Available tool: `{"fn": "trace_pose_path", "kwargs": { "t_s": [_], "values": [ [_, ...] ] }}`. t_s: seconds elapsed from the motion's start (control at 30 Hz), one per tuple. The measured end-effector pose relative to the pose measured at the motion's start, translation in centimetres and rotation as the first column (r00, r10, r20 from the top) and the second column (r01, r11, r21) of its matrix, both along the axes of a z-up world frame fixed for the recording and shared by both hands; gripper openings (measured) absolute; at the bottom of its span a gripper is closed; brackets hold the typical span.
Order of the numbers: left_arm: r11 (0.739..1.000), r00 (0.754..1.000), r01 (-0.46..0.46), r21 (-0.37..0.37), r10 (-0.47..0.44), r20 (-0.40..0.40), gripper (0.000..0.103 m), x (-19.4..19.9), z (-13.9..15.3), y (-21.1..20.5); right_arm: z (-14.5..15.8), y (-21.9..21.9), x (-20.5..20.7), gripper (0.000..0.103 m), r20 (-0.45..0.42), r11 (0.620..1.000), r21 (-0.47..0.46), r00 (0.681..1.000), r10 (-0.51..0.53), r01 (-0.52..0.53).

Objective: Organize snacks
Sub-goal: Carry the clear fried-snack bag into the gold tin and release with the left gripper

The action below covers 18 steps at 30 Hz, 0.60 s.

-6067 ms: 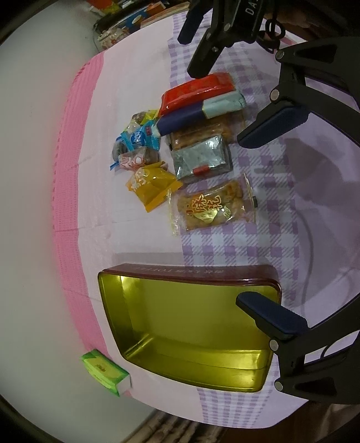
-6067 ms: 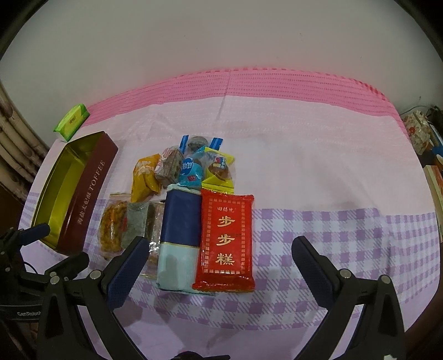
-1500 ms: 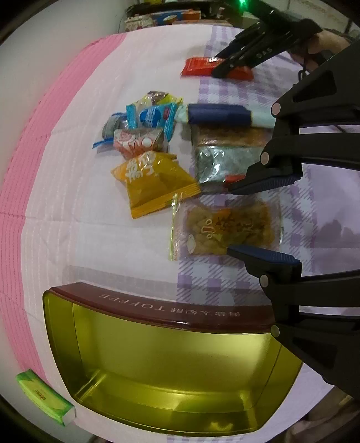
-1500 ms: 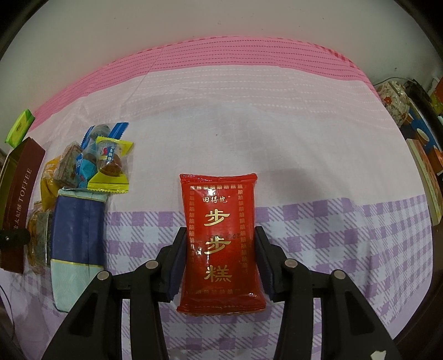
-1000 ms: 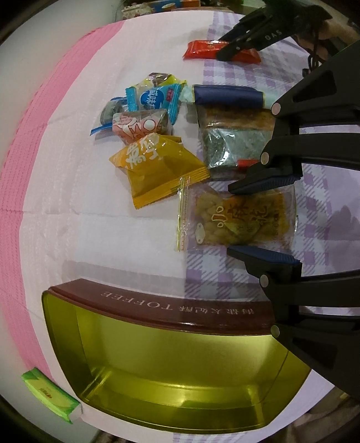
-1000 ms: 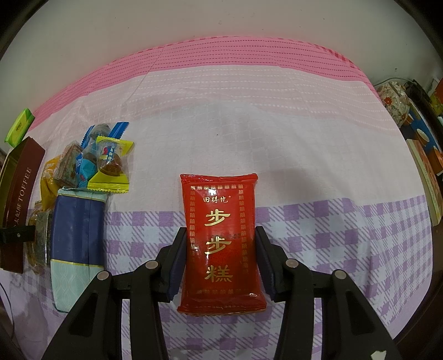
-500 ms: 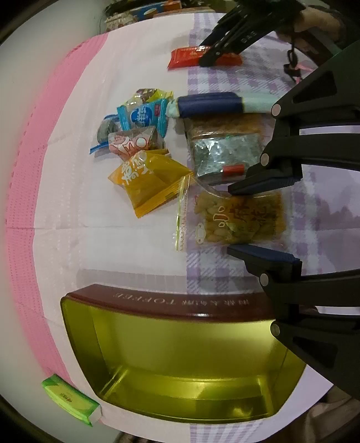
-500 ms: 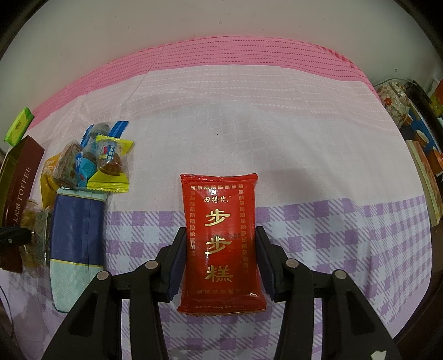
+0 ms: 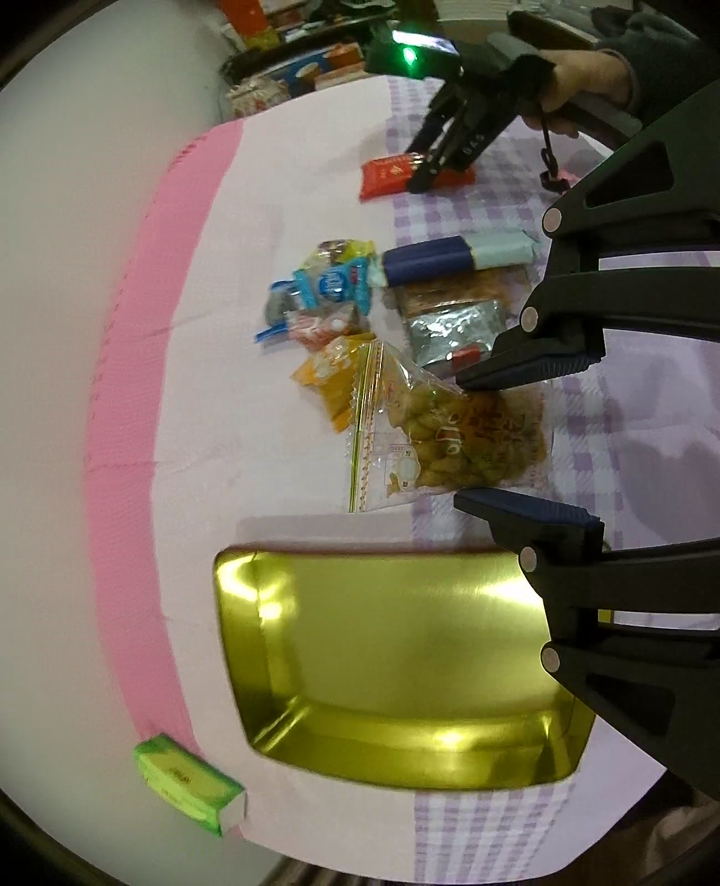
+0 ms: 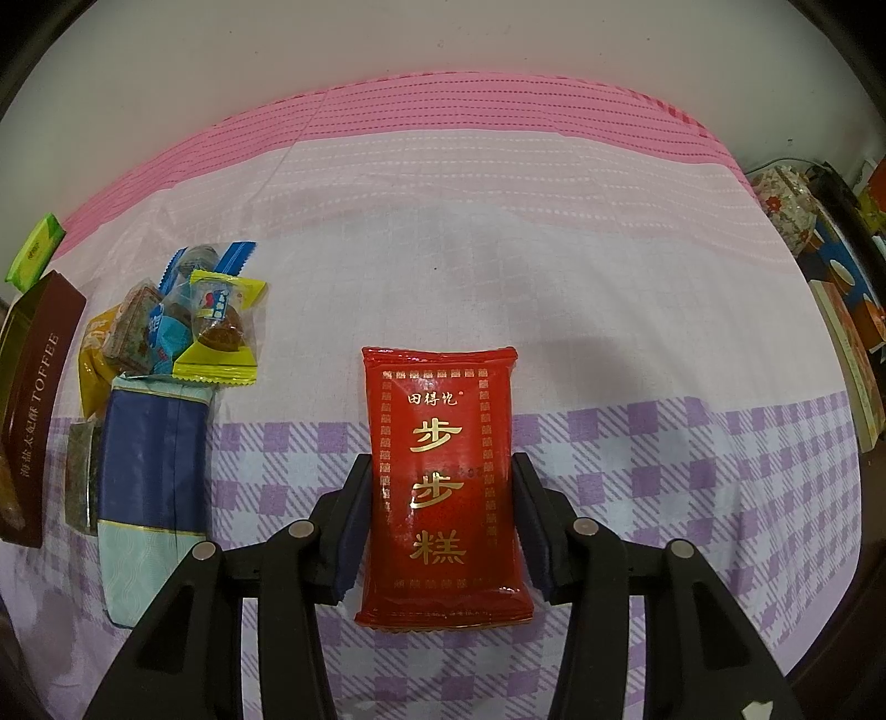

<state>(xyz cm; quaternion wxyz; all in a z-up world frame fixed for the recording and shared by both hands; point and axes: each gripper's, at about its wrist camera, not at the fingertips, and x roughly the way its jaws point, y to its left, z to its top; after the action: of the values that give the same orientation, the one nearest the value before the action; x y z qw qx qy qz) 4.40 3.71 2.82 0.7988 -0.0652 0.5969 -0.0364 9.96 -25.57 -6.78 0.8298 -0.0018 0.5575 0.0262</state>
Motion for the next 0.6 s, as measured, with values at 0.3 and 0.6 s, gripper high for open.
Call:
{"fn": "trace_pose_path", "kwargs": {
  "t_s": [0.3, 0.6],
  "values": [
    [0.991, 0.997, -0.079, 0.105, 0.076, 0.028, 0.037, -0.4, 1.5, 5.9, 0.0, -0.1, -0.1, 0.046, 0.001, 1.0, -0.002, 1.0, -0.002, 0.002],
    [0.965, 0.991, -0.1, 0.244, 0.119, -0.065, 0.037, -0.1, -1.8, 11.3, 0.0, -0.1, -0.1, 0.046, -0.001, 1.0, -0.001, 1.0, -0.004, 0.004]
  ]
}}
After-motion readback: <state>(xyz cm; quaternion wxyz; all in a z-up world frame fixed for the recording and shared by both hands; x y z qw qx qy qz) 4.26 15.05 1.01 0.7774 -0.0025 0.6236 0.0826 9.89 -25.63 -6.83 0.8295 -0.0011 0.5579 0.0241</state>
